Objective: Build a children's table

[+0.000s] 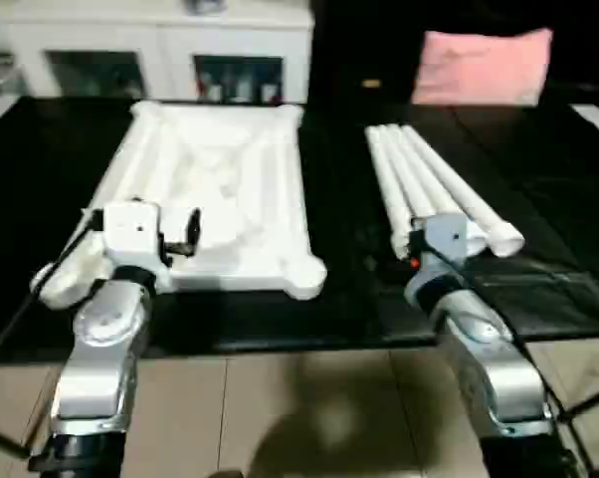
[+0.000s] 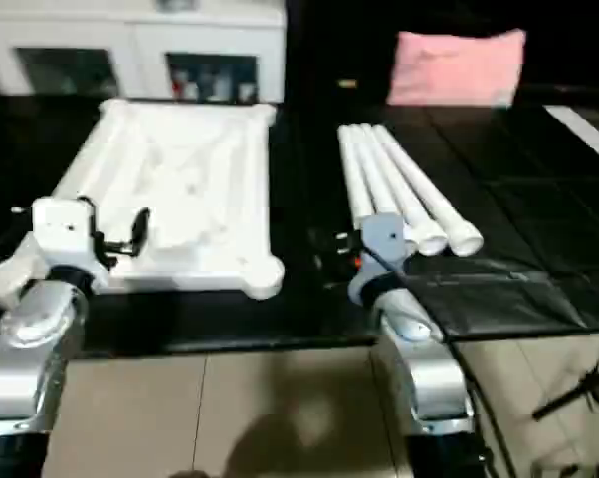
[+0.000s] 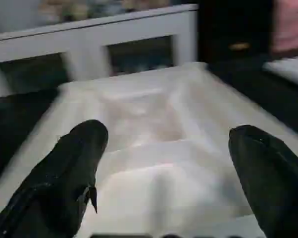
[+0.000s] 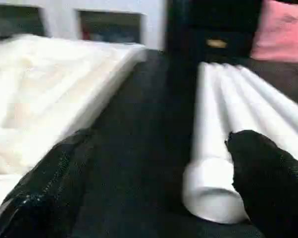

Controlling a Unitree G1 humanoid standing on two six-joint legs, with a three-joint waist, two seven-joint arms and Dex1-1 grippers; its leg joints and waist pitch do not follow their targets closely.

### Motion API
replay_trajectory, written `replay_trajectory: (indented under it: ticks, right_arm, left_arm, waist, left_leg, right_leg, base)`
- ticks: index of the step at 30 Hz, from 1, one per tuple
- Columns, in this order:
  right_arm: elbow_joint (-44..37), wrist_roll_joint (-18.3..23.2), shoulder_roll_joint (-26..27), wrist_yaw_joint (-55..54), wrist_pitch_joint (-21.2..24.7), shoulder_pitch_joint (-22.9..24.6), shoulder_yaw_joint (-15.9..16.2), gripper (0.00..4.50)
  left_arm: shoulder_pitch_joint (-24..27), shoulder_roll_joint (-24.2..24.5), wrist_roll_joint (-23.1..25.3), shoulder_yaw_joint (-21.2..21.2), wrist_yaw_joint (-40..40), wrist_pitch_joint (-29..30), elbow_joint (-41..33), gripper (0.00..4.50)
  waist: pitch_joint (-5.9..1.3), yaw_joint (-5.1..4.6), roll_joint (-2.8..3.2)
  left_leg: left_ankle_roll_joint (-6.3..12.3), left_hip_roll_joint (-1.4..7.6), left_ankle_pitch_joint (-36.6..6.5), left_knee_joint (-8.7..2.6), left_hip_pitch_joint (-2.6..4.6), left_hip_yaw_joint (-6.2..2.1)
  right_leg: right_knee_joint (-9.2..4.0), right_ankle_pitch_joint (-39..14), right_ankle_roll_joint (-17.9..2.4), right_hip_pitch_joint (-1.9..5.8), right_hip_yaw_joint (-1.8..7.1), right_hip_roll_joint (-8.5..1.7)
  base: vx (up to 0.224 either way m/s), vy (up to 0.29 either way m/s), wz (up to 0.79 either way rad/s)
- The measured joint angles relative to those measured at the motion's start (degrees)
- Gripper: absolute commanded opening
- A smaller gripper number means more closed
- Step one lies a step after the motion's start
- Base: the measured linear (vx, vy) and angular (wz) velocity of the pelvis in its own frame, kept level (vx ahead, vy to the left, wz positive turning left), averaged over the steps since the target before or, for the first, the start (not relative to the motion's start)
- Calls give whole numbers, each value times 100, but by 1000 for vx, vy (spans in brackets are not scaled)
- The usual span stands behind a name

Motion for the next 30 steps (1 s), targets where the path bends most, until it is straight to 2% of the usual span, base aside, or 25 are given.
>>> replay_trajectory:
  ticks: [1,2,3,4,5,6,7,8,9,10,11,12,13,16,18,19,20,21,22,23,25,26,28,30]
  right_arm:
    - [16,-9,-14,-15,0,1,-67,450]
    - [18,-21,-51,-40,0,0,-95,450]
    - [19,-31,-55,-50,0,-3,-93,450]
    - [24,-39,-28,-56,0,-11,-92,450]
    - [12,-29,66,-29,-2,-33,8,450]
    - [4,-21,86,-6,-2,-23,47,450]
    - [-1,-19,72,11,-2,-22,45,450]
    - [-24,-14,-17,32,-9,-3,39,450]
    - [-22,-14,-96,46,-12,35,3,450]
    - [-19,-13,-130,73,-11,49,-24,450]
    - [-38,-21,-158,83,-11,39,-77,450]
    - [-40,-43,-189,96,-12,35,-60,450]
    - [-40,-59,-217,120,-12,31,-47,450]
    - [-40,-72,-188,219,-12,27,133,450]
    - [-37,-113,-206,270,-11,31,216,450]
    - [-40,-134,-219,283,-12,29,235,450]
    - [-40,-143,-226,308,-12,29,248,450]
    - [-39,-126,-202,324,-12,28,242,450]
    - [-34,-110,-146,332,-12,2,253,450]
    - [-42,-24,-41,327,-7,-11,252,450]
    - [-38,22,-14,325,12,-10,254,450]
    - [-38,20,-31,321,13,-10,249,450]
    - [-38,16,-65,316,13,-6,242,450]
    - [-40,9,-68,288,13,11,214,450]
  left_arm:
    - [-7,-47,0,-85,-28,-6,0,441]
    - [-7,-52,0,-129,-57,-6,1,441]
    - [-6,-36,1,-114,-60,-6,6,441]
    - [-6,-4,2,-94,-62,-4,26,441]
    - [13,49,4,-14,-67,-4,91,441]
    - [13,50,4,38,-66,-5,101,441]
    - [10,46,2,48,-66,-6,100,441]
    - [-2,9,-4,50,-64,-14,105,441]
    - [3,-72,-15,6,-67,-15,107,441]
    - [4,-133,-45,-55,-72,-16,103,441]
    - [5,-136,-77,-93,-74,-16,102,441]
    - [14,-133,-91,-92,-72,-16,102,441]
    - [33,-118,-96,-82,-69,-16,101,441]
    - [108,-105,-96,-17,-59,-15,90,441]
    - [135,-124,-96,-9,-56,-14,32,441]
    - [165,-122,-95,4,-52,-14,5,441]
    - [214,-117,-96,23,-43,-14,-4,441]
    - [231,-106,-98,35,-41,-11,-5,441]
    - [256,-95,-98,73,-38,-11,-12,441]
    - [276,-85,-98,127,-29,-2,-12,441]
    - [276,-66,-98,144,-25,-1,-12,441]
    - [276,-66,-99,142,-26,0,-13,441]
    - [274,-65,-101,143,-30,3,-13,441]
    - [265,-64,-101,120,-45,5,-13,441]
  waist:
    - [-28,5,25]
    - [-53,-2,39]
    - [-66,-34,37]
    - [-74,-81,20]
    - [-85,-176,3]
    - [-98,-196,-20]
    - [-107,-206,-52]
    - [-124,-194,-162]
    - [-110,-164,-200]
    - [-119,-105,-185]
    - [-109,-93,-211]
    - [-108,-82,-219]
    - [-106,-71,-221]
    - [-99,-27,-228]
    - [-71,-56,-205]
    - [-69,-57,-202]
    - [-57,-34,-194]
    - [-53,-42,-195]
    - [-32,-15,-220]
    - [-21,21,-208]
    - [-14,53,-205]
    - [-12,52,-206]
    - [-6,25,-196]
    - [4,-32,-180]
  left_leg:
    - [78,26,-50,69,-56,1]
    - [68,47,-101,124,-100,-14]
    - [60,50,-132,140,-67,-30]
    - [61,35,-152,149,-57,-42]
    - [93,-17,-191,170,-42,-94]
    - [118,-55,-206,181,-26,-95]
    - [124,-100,-227,212,-22,-91]
    - [110,-195,-253,266,-26,-55]
    - [249,-208,-295,333,-84,-46]
    - [277,-186,-298,318,-72,-68]
    - [192,-158,-252,263,-64,-77]
    - [-45,-117,-195,217,-49,-78]
    - [-160,-81,-175,212,-56,-80]
    - [-238,2,-162,208,-46,-79]
    - [-185,-35,-88,208,-142,-264]
    - [-170,-51,-79,208,-176,-323]
    - [-159,-46,-71,210,-197,-357]
    - [-163,-33,-61,214,-168,-351]
    - [-170,30,-59,212,-162,-261]
    - [-173,82,-60,207,-160,-165]
    - [-174,99,-61,175,-140,-57]
    - [-173,98,-61,140,-109,14]
    - [-173,99,-61,112,-44,47]
    - [-172,100,-62,71,39,50]
  right_leg:
    - [-15,3,31,-11,-2,22]
    - [-28,-8,57,-21,-13,40]
    - [23,-21,69,-51,-8,49]
    - [104,-37,62,-143,-2,46]
    - [524,-48,45,-388,74,-21]
    - [656,-36,57,-560,179,-42]
    - [622,13,97,-715,276,-84]
    - [456,200,163,-785,435,-192]
    - [498,172,158,-771,497,-155]
    - [493,188,125,-768,486,-135]
    - [477,220,99,-770,466,-108]
    - [455,251,84,-772,456,-76]
    - [424,288,77,-769,448,-41]
    - [258,402,1,-727,422,21]
    - [135,460,-36,-604,122,-84]
    - [93,471,-53,-556,-16,-137]
    - [59,469,-55,-487,-132,-178]
    - [51,455,-36,-483,-164,-198]
    - [57,443,-17,-502,-130,-186]
    - [60,433,0,-498,-96,-179]
    - [62,423,18,-499,8,-162]
    - [55,414,32,-492,69,-164]
    - [18,409,40,-446,110,-155]
    - [-67,403,49,-373,106,-146]
  base:
    - [139,1,2]
    - [139,1,2]
    - [175,10,-4]
    - [147,-6,-9]
    - [147,-6,-9]
    - [0,0,0]
    - [-120,-8,1]
    - [-120,-8,1]
    - [-118,-33,9]
    - [-27,-73,3]
    - [-27,-73,3]
    - [-35,-70,-6]
    - [-62,-35,-4]
    - [-79,-3,-4]
    - [-102,20,16]
    - [-81,10,59]
    - [-81,10,59]
    - [-49,6,59]
    - [-64,-13,38]
    - [-64,-13,38]
    - [-35,-7,8]
    - [0,0,0]
    - [0,0,0]
    - [0,0,0]
